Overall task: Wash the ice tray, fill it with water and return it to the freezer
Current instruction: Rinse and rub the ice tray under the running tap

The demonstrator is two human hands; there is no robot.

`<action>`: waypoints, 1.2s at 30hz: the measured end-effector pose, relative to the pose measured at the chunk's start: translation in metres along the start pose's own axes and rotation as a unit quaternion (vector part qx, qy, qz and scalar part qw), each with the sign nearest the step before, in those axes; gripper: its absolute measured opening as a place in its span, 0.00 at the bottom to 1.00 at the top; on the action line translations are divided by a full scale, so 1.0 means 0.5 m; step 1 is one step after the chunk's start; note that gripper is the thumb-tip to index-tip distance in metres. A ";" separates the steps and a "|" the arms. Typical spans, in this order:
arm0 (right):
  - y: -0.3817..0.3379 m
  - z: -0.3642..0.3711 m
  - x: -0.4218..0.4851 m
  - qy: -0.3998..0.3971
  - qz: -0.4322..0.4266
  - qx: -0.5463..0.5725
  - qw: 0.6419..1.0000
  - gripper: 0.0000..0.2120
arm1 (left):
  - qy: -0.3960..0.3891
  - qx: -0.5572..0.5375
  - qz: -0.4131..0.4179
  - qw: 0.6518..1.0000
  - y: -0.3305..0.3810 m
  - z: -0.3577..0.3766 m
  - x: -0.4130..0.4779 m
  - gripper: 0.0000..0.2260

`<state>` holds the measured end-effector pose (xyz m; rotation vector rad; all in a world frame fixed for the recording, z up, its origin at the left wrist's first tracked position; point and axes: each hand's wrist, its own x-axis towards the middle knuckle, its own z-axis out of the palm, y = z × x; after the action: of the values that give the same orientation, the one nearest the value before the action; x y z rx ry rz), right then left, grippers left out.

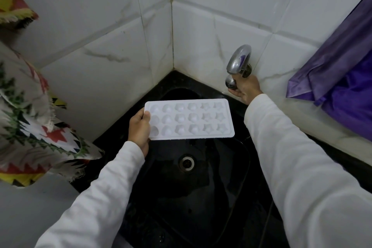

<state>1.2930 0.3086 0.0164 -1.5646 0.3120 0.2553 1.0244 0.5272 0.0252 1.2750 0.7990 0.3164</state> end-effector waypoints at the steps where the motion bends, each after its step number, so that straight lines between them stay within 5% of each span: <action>1: 0.000 -0.001 0.001 -0.001 -0.002 0.000 1.000 0.26 | 0.000 0.000 -0.001 1.000 -0.001 0.001 0.000 0.12; 17: 0.000 -0.014 -0.055 0.007 -0.034 -0.086 0.996 0.23 | -0.004 -0.005 -0.001 1.000 -0.005 0.002 0.015 0.14; 24: 0.046 -0.032 -0.186 -0.012 0.004 0.012 1.000 0.25 | 0.008 0.001 0.002 1.000 -0.009 0.017 0.026 0.13; 28: 0.081 -0.036 -0.248 -0.080 -0.028 -0.109 0.990 0.16 | 0.018 0.008 -0.002 1.000 -0.012 0.021 0.030 0.12; 36: 0.096 -0.030 -0.259 -0.022 -0.039 -0.180 0.983 0.16 | -0.006 0.031 0.003 1.000 -0.022 0.023 0.019 0.13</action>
<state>1.1544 0.2981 0.0172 -1.9212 0.1734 0.2967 1.0365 0.5215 0.0127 1.3360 0.7995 0.2908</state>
